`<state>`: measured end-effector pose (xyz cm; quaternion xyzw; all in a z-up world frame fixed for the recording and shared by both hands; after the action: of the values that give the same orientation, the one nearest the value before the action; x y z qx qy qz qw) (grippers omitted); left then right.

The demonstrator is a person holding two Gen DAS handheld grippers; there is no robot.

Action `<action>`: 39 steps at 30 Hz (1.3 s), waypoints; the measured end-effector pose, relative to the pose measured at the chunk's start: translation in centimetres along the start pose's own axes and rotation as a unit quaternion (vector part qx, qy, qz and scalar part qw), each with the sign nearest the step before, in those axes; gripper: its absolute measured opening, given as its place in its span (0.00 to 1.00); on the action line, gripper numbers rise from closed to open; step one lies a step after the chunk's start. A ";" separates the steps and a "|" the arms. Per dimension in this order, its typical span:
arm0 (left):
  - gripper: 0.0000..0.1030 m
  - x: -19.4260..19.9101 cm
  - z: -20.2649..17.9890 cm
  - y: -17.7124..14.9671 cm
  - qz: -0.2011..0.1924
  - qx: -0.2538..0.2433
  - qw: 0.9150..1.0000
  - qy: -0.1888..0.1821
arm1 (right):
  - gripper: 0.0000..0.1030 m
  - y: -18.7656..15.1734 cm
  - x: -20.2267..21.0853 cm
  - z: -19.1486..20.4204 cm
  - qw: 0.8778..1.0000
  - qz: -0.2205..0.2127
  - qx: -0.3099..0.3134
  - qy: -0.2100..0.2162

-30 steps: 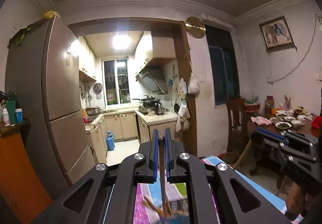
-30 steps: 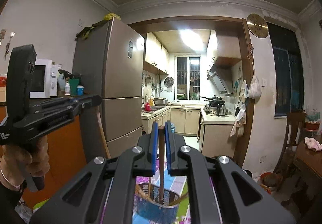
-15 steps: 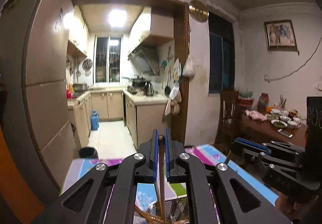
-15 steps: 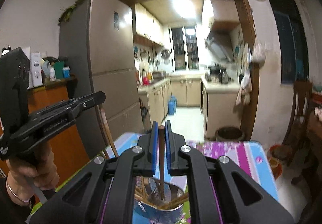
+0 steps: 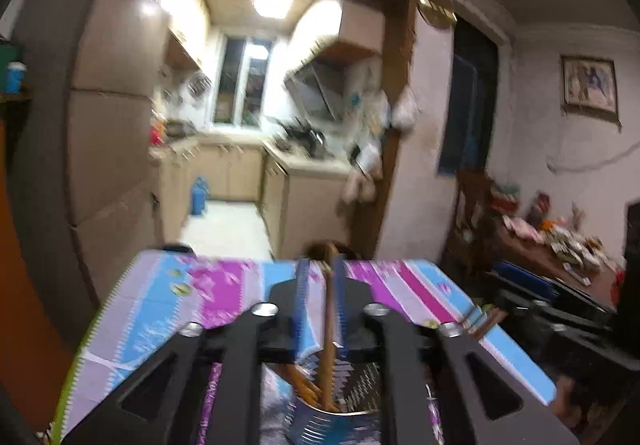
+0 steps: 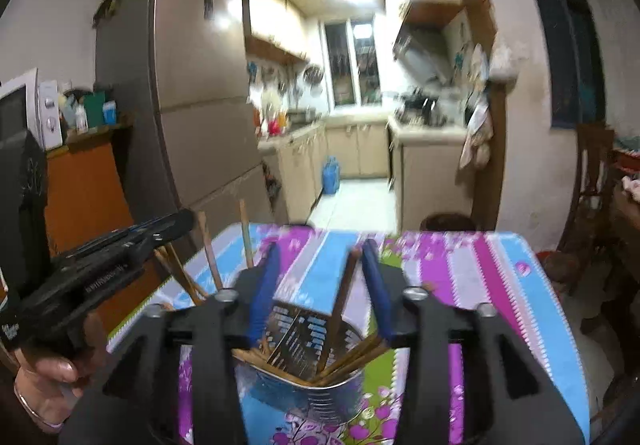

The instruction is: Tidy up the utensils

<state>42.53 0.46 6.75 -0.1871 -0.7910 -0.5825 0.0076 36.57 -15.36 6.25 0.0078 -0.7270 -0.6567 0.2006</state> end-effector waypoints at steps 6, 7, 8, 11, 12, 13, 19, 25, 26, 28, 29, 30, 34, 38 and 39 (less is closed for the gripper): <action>0.74 11.6 -0.7 4.2 -0.135 -0.022 0.990 0.041 | 0.84 1.8 9.3 -2.2 0.995 -0.077 -0.002 -0.062; 0.84 14.6 -1.2 4.4 -0.163 -0.029 0.985 0.045 | 0.87 1.8 11.2 -2.6 0.993 -0.087 -0.004 -0.076; 0.93 16.5 -1.7 4.2 -0.178 -0.034 0.982 0.048 | 0.91 1.6 12.8 -2.7 0.992 -0.095 -0.005 -0.084; 0.96 22.4 -3.5 3.0 -0.214 -0.059 0.973 0.060 | 0.95 0.5 17.0 -2.4 0.988 -0.097 -0.005 -0.120; 0.96 23.9 -4.0 2.2 -0.218 -0.069 0.971 0.065 | 0.95 0.0 18.3 -2.0 0.986 -0.098 -0.005 -0.133; 0.96 25.6 -4.6 1.0 -0.215 -0.078 0.971 0.073 | 0.95 -0.6 19.9 -1.6 0.984 -0.102 -0.006 -0.147; 0.96 30.1 -7.1 -5.3 -0.177 -0.065 0.981 0.050 | 0.95 -4.3 26.3 2.2 0.972 -0.117 0.015 -0.202; 0.96 33.0 -7.9 -11.0 -0.175 -0.061 0.978 0.098 | 0.95 -7.2 30.3 4.6 0.965 -0.130 0.024 -0.227; 0.96 33.3 -7.9 -11.6 -0.176 -0.060 0.977 0.106 | 0.95 -7.6 30.5 4.8 0.963 -0.128 0.030 -0.235; 0.96 33.9 -7.6 -12.4 -0.175 -0.055 0.976 0.116 | 0.95 -8.7 30.9 4.9 0.960 -0.117 0.036 -0.253; 0.96 34.4 -7.5 -12.8 -0.177 -0.047 0.975 0.121 | 0.95 -9.1 31.1 4.7 0.958 -0.113 0.031 -0.261; 0.96 34.8 -7.4 -12.8 -0.182 -0.042 0.974 0.125 | 0.95 -9.4 31.2 4.4 0.958 -0.112 0.024 -0.261; 0.96 35.5 -7.5 -12.8 -0.180 -0.040 0.973 0.136 | 0.95 -10.7 31.0 3.9 0.962 -0.086 0.010 -0.260; 0.96 35.0 -7.7 -13.3 -0.163 -0.051 0.975 0.144 | 0.95 -11.3 30.5 4.0 0.963 -0.064 0.010 -0.262; 0.96 34.7 -7.7 -13.5 -0.158 -0.054 0.975 0.147 | 0.95 -11.3 30.3 3.9 0.963 -0.058 0.012 -0.265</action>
<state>4.53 -0.05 4.79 0.0271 -0.7682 -0.6392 0.0214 4.70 -21.52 3.67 -0.1217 -0.7603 -0.6370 -0.0375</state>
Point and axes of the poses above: each gripper's, at about its wrist camera, not at the fingertips, and x roughly against the way its jaws point, z to its left, y to its top, the point moved 8 cm from there along -x, roughly the way its jaws point, and after that the axes turned 11 degrees about x, right-handed, at the moved point
